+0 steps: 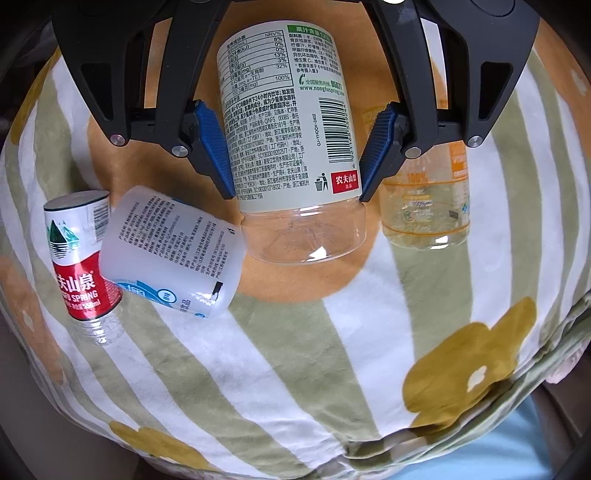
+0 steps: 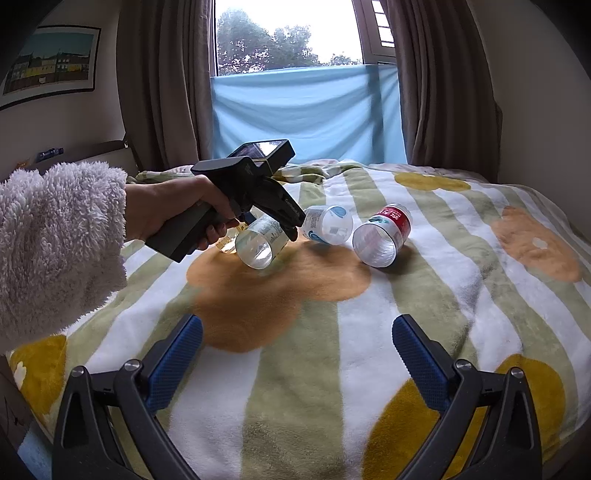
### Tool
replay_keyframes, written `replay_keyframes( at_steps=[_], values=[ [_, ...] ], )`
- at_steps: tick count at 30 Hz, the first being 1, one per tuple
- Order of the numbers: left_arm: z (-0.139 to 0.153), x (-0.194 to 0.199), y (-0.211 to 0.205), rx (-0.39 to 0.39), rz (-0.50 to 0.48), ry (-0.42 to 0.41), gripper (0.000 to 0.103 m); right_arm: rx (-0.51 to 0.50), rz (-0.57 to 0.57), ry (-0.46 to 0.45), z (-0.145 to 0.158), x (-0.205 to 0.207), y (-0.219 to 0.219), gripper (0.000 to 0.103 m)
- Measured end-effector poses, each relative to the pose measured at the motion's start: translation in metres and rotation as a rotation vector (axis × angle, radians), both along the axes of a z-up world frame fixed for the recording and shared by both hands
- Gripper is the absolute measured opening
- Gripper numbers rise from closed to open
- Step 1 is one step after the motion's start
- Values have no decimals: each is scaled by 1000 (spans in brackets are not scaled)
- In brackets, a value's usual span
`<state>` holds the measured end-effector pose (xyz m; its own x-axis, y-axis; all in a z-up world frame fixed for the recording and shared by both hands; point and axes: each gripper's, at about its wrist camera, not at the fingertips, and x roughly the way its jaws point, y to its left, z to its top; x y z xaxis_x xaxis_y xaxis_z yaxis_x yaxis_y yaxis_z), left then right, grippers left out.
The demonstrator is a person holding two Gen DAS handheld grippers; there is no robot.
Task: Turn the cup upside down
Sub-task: 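Close the left gripper around the green-labeled cup and lift it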
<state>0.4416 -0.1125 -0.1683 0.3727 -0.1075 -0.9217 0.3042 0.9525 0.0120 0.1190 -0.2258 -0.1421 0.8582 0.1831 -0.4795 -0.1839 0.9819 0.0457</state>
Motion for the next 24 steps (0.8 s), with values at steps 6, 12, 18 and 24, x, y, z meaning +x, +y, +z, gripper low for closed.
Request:
replay_keyframes(
  at_steps=[6, 12, 18, 24],
  values=[
    [30, -43, 4, -3, -82, -39, 62, 5, 1, -19, 7, -7, 0, 102],
    [56, -109, 6, 17, -204, -23, 62, 10, 5, -34, 16, -19, 3, 102],
    [43, -167, 0, 27, -303, 32, 62, -7, -1, -45, 23, -32, 5, 102],
    [4, -178, -9, -19, -289, 86, 62, -3, -49, -31, 27, -38, -8, 102]
  ],
)
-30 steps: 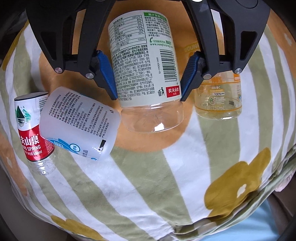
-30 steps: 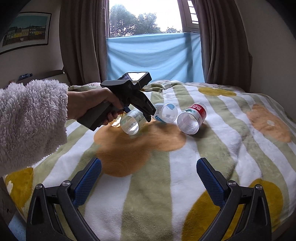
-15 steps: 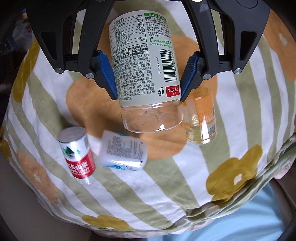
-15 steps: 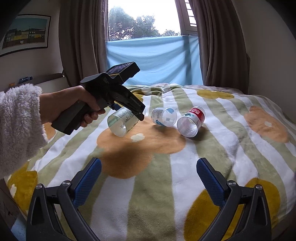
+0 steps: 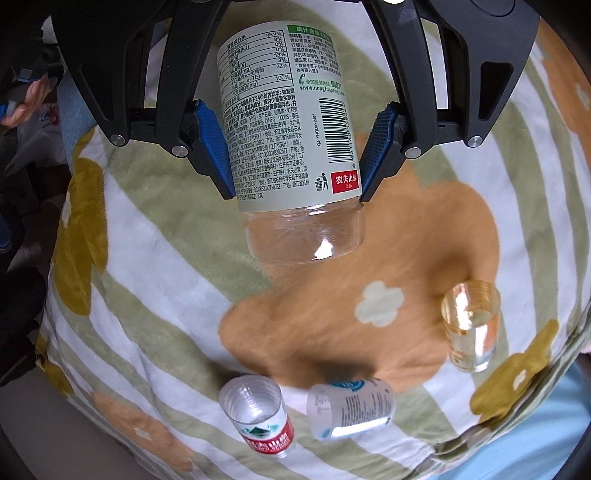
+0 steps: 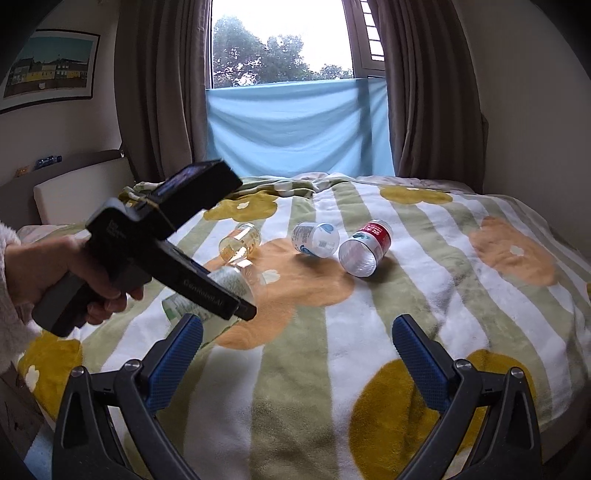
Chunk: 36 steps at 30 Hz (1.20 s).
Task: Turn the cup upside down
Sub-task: 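Close the left gripper around the green-labeled cup and lift it, then lower the cup onto the bed and open the left gripper, then move the right tool toward the green-labeled cup while the left tool withdraws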
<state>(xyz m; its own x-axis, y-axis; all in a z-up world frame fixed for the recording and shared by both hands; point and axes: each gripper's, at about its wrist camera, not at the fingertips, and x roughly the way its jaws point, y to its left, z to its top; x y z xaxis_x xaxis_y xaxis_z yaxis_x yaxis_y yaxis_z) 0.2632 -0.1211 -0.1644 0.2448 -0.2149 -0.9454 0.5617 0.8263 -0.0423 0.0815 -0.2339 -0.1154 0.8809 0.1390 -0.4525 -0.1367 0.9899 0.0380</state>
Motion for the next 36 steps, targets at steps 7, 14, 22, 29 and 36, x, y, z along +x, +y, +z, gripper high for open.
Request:
replay_keyframes(
  at_steps=[7, 14, 22, 29, 36],
  values=[
    [-15, 0, -4, 7, 18, 21, 64, 6, -31, -6, 5, -8, -13, 102],
    [-2, -6, -3, 6, 38, -34, 103, 72, 5, 4, 9, -11, -18, 102],
    [41, -35, 30, -25, 115, -154, 103, 155, 7, 88, 22, 4, -33, 102],
    [53, -71, 89, -107, 267, -195, 103, 136, 33, 254, 17, 49, -26, 102],
    [55, -113, 123, -183, 355, -262, 103, 220, 69, 354, 16, 94, -6, 102]
  ],
)
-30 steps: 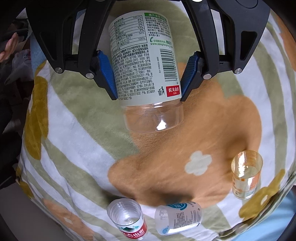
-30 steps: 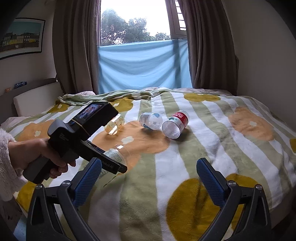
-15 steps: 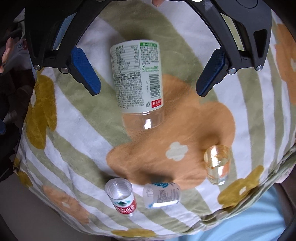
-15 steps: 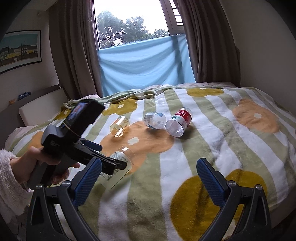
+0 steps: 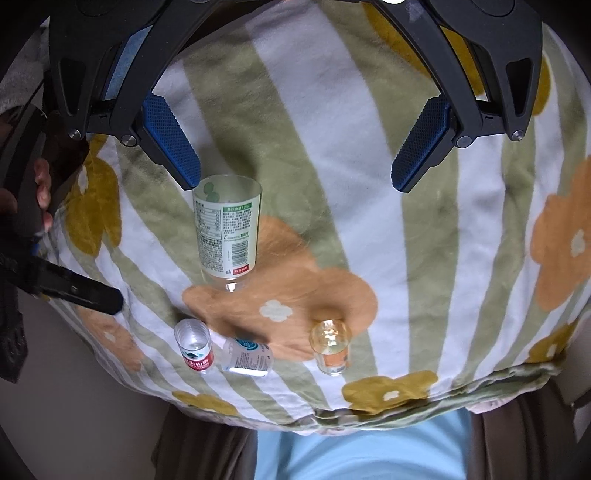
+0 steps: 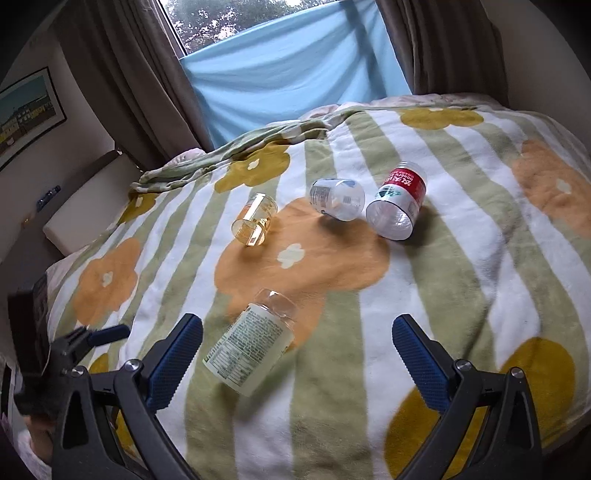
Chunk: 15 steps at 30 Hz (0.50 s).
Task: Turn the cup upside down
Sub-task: 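Move the right tool toward the green-labeled cup while the left tool withdraws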
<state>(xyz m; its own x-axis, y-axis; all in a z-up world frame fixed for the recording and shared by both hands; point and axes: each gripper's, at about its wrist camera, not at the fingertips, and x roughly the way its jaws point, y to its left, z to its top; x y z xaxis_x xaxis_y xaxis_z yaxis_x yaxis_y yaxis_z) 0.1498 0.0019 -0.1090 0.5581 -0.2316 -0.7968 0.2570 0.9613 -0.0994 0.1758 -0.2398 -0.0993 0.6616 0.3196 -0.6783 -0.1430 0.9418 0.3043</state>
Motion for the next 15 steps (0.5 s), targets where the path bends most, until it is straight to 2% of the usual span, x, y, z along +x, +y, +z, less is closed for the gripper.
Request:
replay_keyframes(
  at_steps=[2, 6, 11, 13, 15],
  values=[
    [-2, -10, 7, -18, 14, -13, 103, -9, 2, 45, -4, 17, 11, 102],
    [-5, -23, 23, -55, 34, -29, 103, 0, 9, 190, -23, 48, 29, 102],
    [-10, -32, 38, -111, 44, -29, 103, 63, 31, 392, -52, 78, 43, 102],
    [-14, -33, 43, -131, 44, -23, 103, 120, 34, 439, -58, 86, 46, 102],
    [-18, -34, 47, -143, 47, -21, 103, 126, 14, 479, -64, 93, 49, 102]
  ],
)
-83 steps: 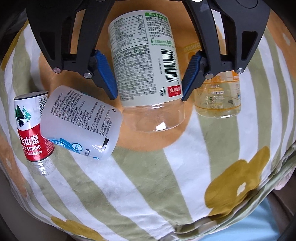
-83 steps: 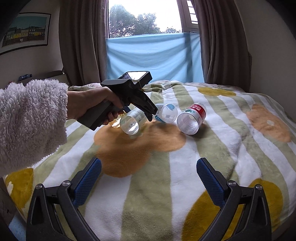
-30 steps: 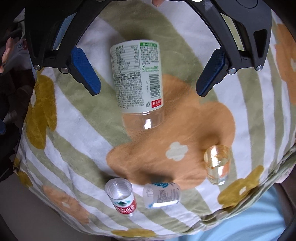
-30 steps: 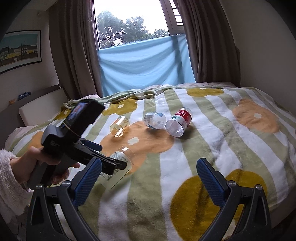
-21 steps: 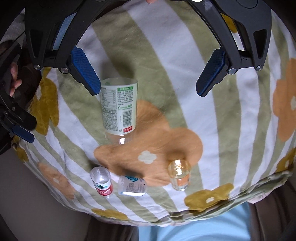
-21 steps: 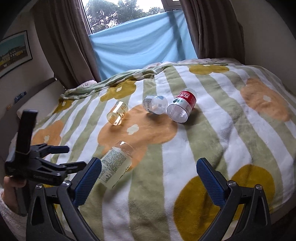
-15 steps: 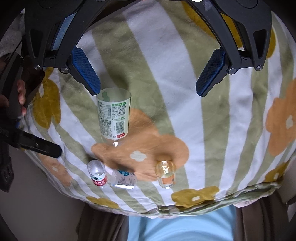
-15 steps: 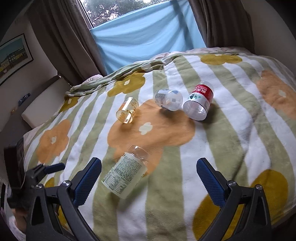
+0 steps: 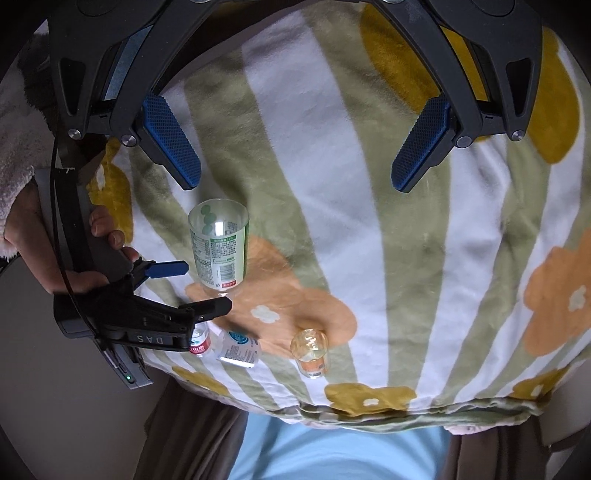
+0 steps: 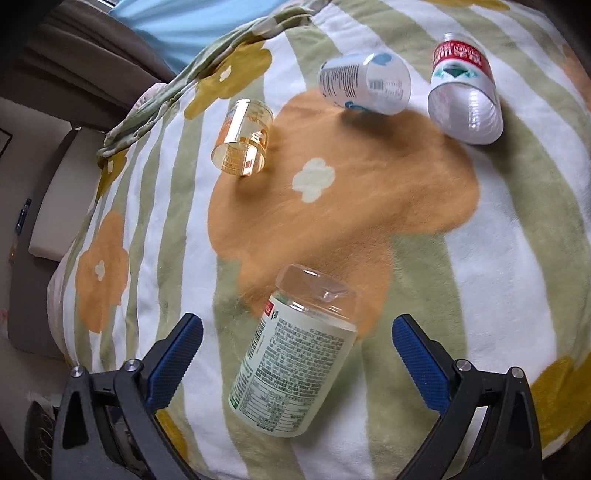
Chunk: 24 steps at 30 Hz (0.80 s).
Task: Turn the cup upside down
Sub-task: 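Move the right tool toward the green-labeled cup while the left tool withdraws, then grasp the cup with the right gripper and rotate it bottom-up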
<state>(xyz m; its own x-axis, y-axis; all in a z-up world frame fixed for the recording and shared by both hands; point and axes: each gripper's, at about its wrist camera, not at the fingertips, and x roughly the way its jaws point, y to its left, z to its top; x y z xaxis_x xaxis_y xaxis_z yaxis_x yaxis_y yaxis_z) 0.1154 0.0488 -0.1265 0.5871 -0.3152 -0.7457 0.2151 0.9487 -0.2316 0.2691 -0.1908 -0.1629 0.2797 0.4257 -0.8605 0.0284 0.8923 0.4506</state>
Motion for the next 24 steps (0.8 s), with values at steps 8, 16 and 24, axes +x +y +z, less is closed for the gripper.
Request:
replay_keyframes(
  at_steps=[8, 16, 24],
  values=[
    [-9, 0, 9, -3, 1, 17, 103, 0, -52, 133, -16, 16, 5, 80],
    [-16, 1, 13, -28, 5, 45, 103, -33, -44, 146, -23, 15, 2, 64],
    [-15, 0, 14, -32, 27, 42, 103, -47, 54, -102, 21, -1, 12, 63]
  ],
)
